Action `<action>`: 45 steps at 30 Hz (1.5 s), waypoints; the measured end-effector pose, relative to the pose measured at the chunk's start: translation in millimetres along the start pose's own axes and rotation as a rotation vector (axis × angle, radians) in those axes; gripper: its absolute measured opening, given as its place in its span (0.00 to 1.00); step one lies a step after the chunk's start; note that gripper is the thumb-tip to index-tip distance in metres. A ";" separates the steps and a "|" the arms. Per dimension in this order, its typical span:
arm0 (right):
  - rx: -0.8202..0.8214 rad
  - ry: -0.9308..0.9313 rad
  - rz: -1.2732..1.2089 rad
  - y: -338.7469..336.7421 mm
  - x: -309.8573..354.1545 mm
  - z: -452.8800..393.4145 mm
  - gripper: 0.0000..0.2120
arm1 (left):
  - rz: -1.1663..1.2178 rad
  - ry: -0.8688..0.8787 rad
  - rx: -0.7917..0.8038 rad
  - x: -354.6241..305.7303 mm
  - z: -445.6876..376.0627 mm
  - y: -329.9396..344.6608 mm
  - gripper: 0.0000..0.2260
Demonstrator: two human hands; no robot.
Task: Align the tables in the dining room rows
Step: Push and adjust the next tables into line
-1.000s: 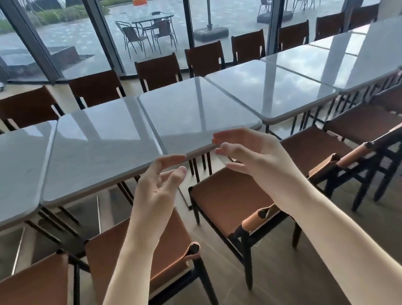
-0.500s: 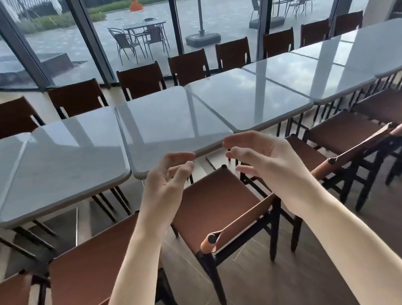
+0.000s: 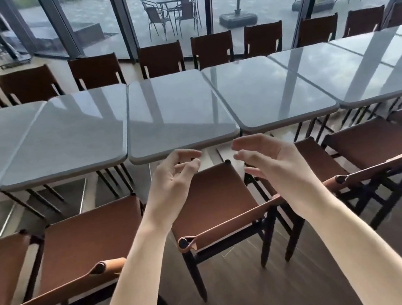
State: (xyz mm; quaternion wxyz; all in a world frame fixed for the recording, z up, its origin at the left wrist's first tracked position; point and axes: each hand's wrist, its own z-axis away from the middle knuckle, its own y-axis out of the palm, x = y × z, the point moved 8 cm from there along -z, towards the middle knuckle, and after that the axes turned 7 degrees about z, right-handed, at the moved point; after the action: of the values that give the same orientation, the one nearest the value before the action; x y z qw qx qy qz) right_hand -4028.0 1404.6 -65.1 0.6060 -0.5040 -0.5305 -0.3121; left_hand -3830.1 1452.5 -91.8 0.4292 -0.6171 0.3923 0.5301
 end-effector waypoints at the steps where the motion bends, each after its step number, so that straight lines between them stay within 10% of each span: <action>1: 0.010 0.005 -0.002 2.3 -3.8 -5.5 0.10 | -0.010 -0.009 -0.005 3.0 -4.1 -1.2 0.06; 19: 0.176 0.161 0.123 104.0 -119.1 -215.0 0.12 | -0.063 -0.213 -0.376 165.0 -197.6 -101.4 0.08; 27: 0.112 0.263 0.340 128.5 -224.2 -339.7 0.23 | -0.551 -0.258 -0.166 284.3 -357.0 -86.8 0.29; 35: 0.346 0.142 1.032 178.3 -322.5 -483.4 0.46 | -1.321 0.125 0.509 394.6 -486.3 -70.0 0.55; 45: 0.450 -0.176 1.392 200.4 -400.7 -526.4 0.61 | -1.192 0.052 0.503 432.6 -501.4 -88.4 0.54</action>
State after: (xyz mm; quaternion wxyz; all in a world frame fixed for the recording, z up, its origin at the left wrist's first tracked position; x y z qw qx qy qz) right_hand -3769.4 905.6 -467.5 0.7076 -0.6109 -0.1859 0.3026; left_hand -3531.5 994.4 -475.6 0.7718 -0.6223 0.1048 0.0774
